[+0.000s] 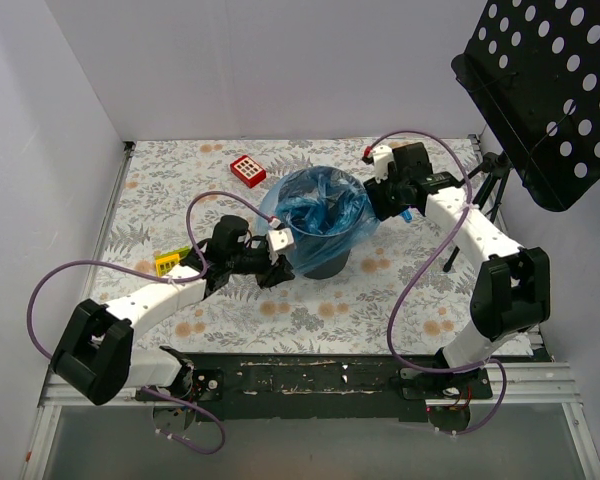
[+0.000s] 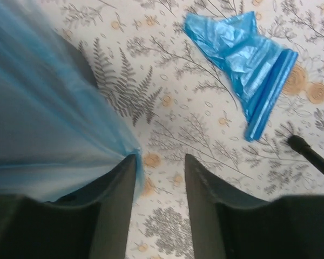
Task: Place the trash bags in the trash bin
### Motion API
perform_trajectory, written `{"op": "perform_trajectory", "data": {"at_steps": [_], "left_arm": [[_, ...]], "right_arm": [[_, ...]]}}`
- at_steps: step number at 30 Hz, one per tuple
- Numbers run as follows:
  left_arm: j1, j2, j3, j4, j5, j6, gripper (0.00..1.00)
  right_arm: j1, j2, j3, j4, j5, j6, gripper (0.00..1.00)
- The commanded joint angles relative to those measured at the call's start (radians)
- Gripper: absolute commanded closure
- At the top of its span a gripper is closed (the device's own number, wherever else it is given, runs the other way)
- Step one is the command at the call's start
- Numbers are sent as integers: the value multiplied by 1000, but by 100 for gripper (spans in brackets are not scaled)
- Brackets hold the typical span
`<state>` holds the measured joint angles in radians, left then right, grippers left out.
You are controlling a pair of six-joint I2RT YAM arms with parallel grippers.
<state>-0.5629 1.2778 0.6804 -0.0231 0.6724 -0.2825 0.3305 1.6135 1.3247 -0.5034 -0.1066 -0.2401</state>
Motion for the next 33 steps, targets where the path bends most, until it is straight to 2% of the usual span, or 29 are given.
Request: {"op": "perform_trajectory", "data": {"at_steps": [1,4,8,10,12,15,17,22,25,33], "left_arm": [[4,-78,41,-99,9,31,65],[6,-165,53,-164,18,48,54],[9,-271,61,-247,7,66,46],[18,-307,77,-305,-14,69,44],[29,-337,85,-317,-33,46,44],[67,-347,71,-236,-74,-73,45],[96,-328,59,-163,-106,-153,47],[132,-247,19,12,-114,-214,44],[132,-180,-5,135,-122,-234,40],[132,-9,-57,389,-65,-317,39]], "right_arm": [[-22,-52,126,-159,74,-24,48],[-22,-90,212,-233,79,-56,46],[-19,-116,319,-274,68,-102,43],[-13,-127,373,-264,-51,-163,44],[5,-132,412,-251,-167,-233,51],[82,-112,455,-268,-355,-367,60],[137,-86,475,-316,-416,-451,64],[203,15,519,-377,-475,-536,74],[229,91,544,-441,-495,-608,77],[249,157,386,-362,-461,-657,78]]}}
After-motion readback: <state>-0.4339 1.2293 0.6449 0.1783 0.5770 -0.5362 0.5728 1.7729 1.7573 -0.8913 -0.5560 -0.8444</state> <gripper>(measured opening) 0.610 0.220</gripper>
